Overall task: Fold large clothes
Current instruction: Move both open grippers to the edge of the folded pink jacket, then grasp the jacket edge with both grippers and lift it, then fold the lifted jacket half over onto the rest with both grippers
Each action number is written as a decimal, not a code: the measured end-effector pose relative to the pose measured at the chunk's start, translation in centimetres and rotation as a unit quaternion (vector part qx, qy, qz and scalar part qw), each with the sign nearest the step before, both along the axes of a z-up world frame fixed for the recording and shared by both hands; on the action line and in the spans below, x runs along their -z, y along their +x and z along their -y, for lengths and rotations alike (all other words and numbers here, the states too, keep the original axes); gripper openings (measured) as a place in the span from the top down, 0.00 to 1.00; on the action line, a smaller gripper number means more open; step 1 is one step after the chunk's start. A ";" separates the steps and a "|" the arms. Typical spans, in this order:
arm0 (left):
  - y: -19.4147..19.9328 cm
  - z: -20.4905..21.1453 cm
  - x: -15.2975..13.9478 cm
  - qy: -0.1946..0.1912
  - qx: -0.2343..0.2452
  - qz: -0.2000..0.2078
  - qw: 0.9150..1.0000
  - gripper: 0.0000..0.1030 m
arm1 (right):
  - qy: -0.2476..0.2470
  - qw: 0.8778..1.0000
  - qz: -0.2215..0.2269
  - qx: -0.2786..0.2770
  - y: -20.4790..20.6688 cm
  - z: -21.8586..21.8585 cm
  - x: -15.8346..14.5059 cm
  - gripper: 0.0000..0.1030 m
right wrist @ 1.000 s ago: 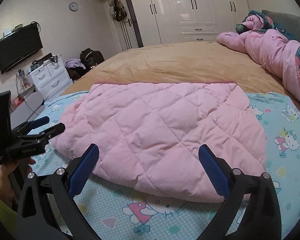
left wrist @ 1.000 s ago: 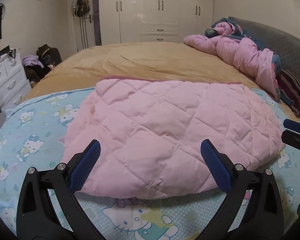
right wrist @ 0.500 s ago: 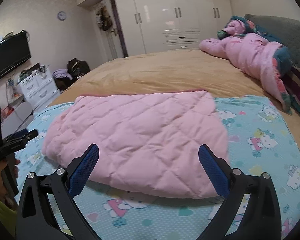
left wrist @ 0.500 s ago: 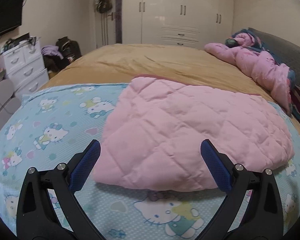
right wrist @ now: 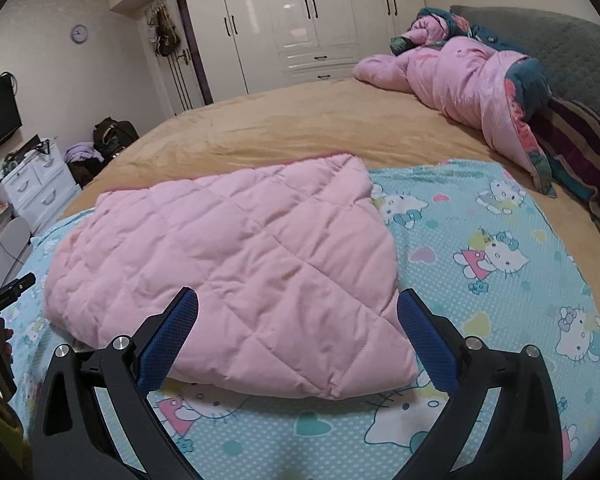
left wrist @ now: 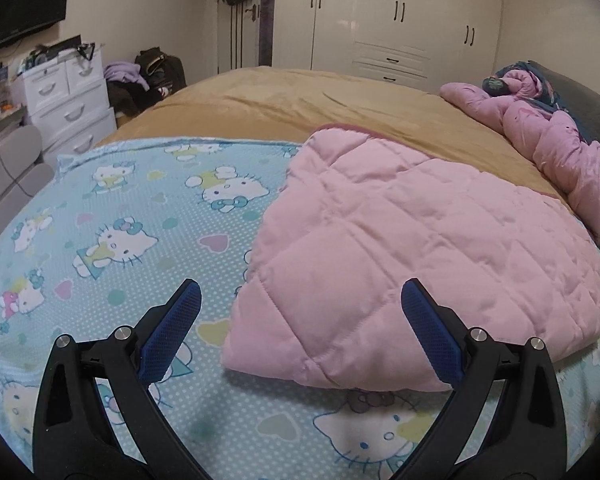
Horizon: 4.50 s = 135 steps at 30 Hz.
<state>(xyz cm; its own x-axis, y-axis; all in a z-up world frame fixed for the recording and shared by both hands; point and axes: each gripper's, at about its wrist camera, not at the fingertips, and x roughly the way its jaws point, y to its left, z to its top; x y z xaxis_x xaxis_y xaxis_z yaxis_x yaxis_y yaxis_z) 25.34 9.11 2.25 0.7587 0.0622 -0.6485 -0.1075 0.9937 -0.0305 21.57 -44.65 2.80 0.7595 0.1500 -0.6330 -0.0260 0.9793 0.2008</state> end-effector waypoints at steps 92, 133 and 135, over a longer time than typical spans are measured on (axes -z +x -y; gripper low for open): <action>-3.9 1.1 0.9 -0.110 0.101 -0.076 0.986 0.68 | 0.161 0.973 -0.099 -0.133 -1.7 1.6 2.8 0.67; -3.3 0.4 3.3 -0.103 0.084 -0.104 0.986 0.55 | 0.097 0.983 -0.154 0.010 -0.9 1.1 6.5 0.04; -3.3 0.4 3.3 -0.101 0.083 -0.106 0.986 0.48 | 0.097 0.983 -0.154 0.012 -1.1 1.0 6.4 0.04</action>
